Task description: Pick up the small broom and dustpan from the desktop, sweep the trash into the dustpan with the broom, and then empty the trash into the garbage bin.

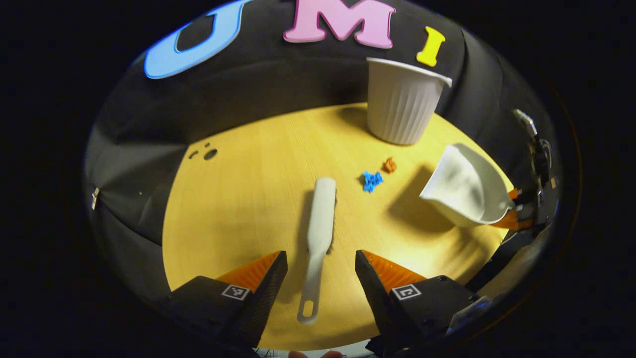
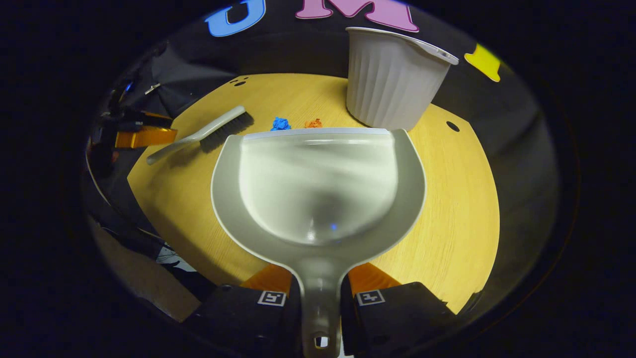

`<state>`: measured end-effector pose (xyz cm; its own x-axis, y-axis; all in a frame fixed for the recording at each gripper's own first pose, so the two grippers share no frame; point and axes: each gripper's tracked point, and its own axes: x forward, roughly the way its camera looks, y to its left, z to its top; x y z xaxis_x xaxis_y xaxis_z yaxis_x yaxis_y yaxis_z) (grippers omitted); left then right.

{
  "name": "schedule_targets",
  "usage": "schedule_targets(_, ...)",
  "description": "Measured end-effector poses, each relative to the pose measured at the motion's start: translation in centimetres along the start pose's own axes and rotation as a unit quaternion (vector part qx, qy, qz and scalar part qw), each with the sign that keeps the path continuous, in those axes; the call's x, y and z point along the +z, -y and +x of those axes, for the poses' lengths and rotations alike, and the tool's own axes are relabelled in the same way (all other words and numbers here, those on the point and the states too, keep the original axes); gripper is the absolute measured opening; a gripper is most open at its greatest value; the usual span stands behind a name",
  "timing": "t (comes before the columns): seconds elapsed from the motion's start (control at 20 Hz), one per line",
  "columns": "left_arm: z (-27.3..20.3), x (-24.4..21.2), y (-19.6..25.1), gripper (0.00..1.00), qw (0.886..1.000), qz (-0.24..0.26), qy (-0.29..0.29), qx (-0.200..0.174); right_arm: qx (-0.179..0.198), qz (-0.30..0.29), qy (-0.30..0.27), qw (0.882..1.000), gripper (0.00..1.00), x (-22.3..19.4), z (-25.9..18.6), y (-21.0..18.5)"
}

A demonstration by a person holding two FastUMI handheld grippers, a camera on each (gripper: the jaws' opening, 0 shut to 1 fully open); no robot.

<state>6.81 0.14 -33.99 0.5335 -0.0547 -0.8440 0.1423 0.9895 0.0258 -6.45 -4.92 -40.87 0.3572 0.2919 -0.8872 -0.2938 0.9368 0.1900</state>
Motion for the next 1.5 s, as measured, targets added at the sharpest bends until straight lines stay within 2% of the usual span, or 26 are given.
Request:
schedule_targets(0.15, 2.7, -1.8, -0.3, 0.84, 0.999, -0.009, -0.042, -0.001, -0.009, 0.007, 0.003, 1.000, 0.36, -0.4, -0.9, 0.5)
schedule_targets(0.35, 5.4, -3.9, -0.6, 0.82, 0.996, -0.022, -0.083, -0.005, -0.018, -0.002, 0.002, 1.000, 0.36, -1.1, -1.8, 0.5)
schedule_targets(0.65, 7.1, -5.1, -0.3, 0.70, 0.992, -0.034, -0.117, -0.014, -0.017, -0.021, -0.011, 1.000, 0.36, -2.4, -2.3, -0.1)
schedule_targets(0.7, 7.3, -4.8, -0.5, 0.67, 0.993, -0.031, -0.115, -0.009, -0.015, -0.023, -0.016, 0.999, 0.36, -2.7, -2.3, -0.2)
schedule_targets(0.75, 7.4, -4.6, -0.7, 0.63, 0.993, -0.027, -0.115, -0.002, -0.012, -0.025, -0.021, 0.999, 0.31, -3.0, -2.3, -0.3)
schedule_targets(0.8, 7.7, -4.5, -0.9, 0.53, 0.993, -0.023, -0.118, -0.001, -0.009, -0.027, -0.024, 0.999, 0.36, -3.1, -2.3, -0.5)
schedule_targets(0.85, 7.7, -4.5, -0.8, 0.49, 0.993, -0.018, -0.121, -0.003, -0.005, -0.031, -0.028, 0.999, 0.36, -3.3, -2.3, -0.6)
schedule_targets(0.9, 7.9, -4.2, -0.8, 0.38, 0.993, -0.009, -0.122, -0.001, -0.001, -0.038, -0.031, 0.999, 0.36, -3.3, -2.3, -0.7)
schedule_targets(0.95, 7.8, -4.3, -1.0, 0.32, 0.992, -0.005, -0.125, 0.001, 0.005, -0.044, -0.040, 0.998, 0.36, -3.5, -2.4, -0.9)
schedule_targets(1.05, 7.5, -2.8, -1.1, 0.28, 0.994, 0.004, -0.111, 0.005, 0.024, -0.052, -0.069, 0.996, 0.36, -3.8, -2.6, -1.3)
schedule_targets(1.25, 7.2, 2.7, -0.9, 0.26, 0.998, 0.015, -0.056, 0.011, 0.033, -0.085, -0.117, 0.989, 0.36, -2.8, -2.5, -0.6)
schedule_targets(1.5, 9.4, 7.1, 0.8, 0.27, 0.998, 0.049, -0.045, 0.000, 0.037, -0.100, -0.161, 0.981, 0.36, -1.8, -0.4, 0.5)
